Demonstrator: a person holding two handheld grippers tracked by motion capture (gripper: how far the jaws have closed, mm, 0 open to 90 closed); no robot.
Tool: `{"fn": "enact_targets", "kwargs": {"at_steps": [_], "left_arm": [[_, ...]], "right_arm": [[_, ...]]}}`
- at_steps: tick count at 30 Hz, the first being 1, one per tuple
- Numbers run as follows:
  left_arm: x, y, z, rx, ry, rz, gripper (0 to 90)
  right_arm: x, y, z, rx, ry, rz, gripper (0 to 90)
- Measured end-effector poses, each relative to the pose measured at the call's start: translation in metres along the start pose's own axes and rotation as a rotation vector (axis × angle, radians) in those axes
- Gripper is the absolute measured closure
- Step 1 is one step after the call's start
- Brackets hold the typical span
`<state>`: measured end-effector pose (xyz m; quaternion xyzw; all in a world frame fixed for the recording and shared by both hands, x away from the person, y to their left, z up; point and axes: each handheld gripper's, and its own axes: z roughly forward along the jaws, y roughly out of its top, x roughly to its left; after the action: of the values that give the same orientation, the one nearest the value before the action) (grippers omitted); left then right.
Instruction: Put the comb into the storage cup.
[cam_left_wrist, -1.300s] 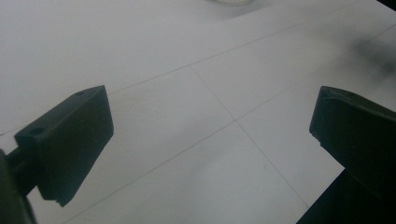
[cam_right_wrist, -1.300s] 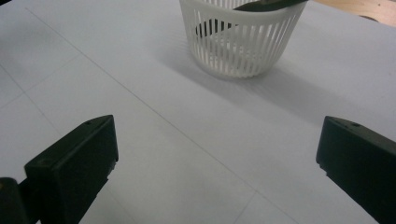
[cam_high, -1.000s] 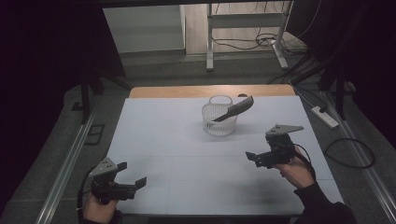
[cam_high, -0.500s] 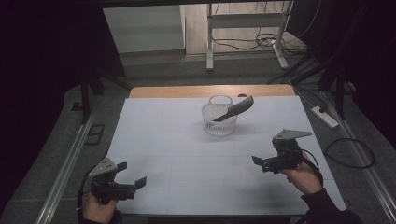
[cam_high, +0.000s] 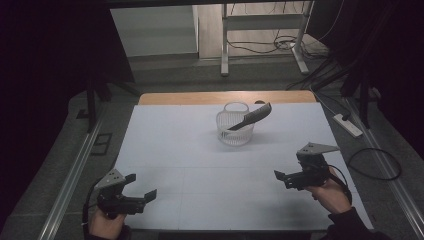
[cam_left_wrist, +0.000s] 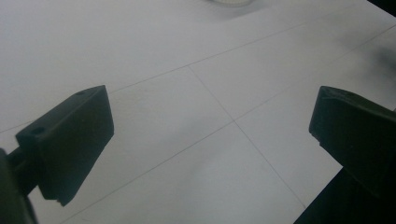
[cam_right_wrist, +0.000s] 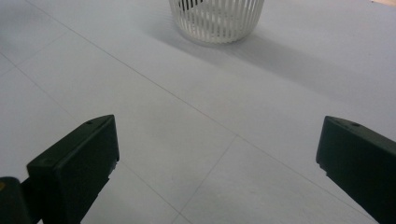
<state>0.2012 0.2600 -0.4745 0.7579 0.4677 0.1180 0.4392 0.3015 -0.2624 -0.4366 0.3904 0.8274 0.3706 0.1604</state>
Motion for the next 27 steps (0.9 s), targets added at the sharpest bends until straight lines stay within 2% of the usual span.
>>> {"fn": "enact_targets", "kwargs": {"at_steps": [15,27], "left_arm": [[0.000,0.000,0.000,0.000,0.002,0.000,0.5],[0.000,0.000,0.000,0.001,0.002,-0.002,0.5]], "right_arm": [[-0.004,-0.016,-0.011,-0.004,-0.010,0.009,0.0],[-0.013,-0.029,-0.022,-0.008,-0.050,0.029,0.0]]}}
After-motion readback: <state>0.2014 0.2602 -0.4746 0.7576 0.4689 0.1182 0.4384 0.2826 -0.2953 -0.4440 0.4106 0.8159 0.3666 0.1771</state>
